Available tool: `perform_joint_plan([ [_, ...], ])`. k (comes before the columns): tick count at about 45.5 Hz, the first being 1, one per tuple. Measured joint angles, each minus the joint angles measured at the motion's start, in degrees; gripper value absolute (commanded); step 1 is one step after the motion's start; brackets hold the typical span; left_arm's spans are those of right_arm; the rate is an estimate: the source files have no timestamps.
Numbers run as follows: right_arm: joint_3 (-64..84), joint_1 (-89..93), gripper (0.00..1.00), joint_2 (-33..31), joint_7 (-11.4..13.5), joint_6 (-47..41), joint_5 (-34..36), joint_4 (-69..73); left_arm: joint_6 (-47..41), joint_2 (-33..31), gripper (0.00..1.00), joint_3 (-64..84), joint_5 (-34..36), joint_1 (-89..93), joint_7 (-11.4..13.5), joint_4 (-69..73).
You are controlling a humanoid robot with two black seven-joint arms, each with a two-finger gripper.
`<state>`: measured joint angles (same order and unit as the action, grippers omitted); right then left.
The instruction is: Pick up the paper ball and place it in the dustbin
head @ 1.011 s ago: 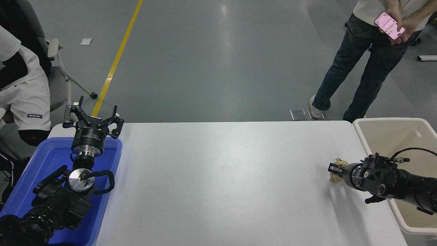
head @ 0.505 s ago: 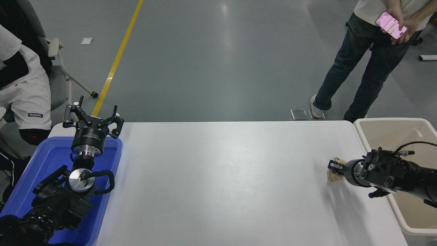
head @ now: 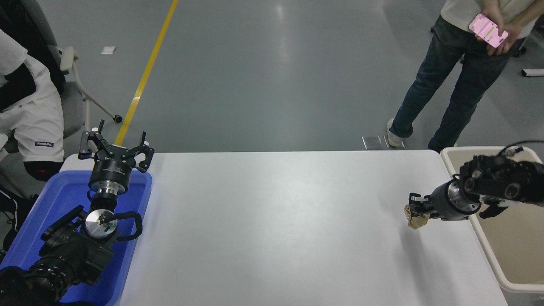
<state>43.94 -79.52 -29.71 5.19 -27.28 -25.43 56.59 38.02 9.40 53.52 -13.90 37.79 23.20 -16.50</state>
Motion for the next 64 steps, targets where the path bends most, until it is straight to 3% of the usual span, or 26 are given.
perform_joint_plan([
  [24,8.11,-21.83,0.0,-1.95,-0.01,-15.41,-0.17,10.51,-0.01,0.0,0.99,0.0,0.02,0.01,0.0,-0.02],
  [64,12.3,-49.31,0.0,-4.0,0.31,-17.7,-0.23,13.86,-0.05,0.0,0.99,0.0,0.0,0.01,0.0,0.0],
])
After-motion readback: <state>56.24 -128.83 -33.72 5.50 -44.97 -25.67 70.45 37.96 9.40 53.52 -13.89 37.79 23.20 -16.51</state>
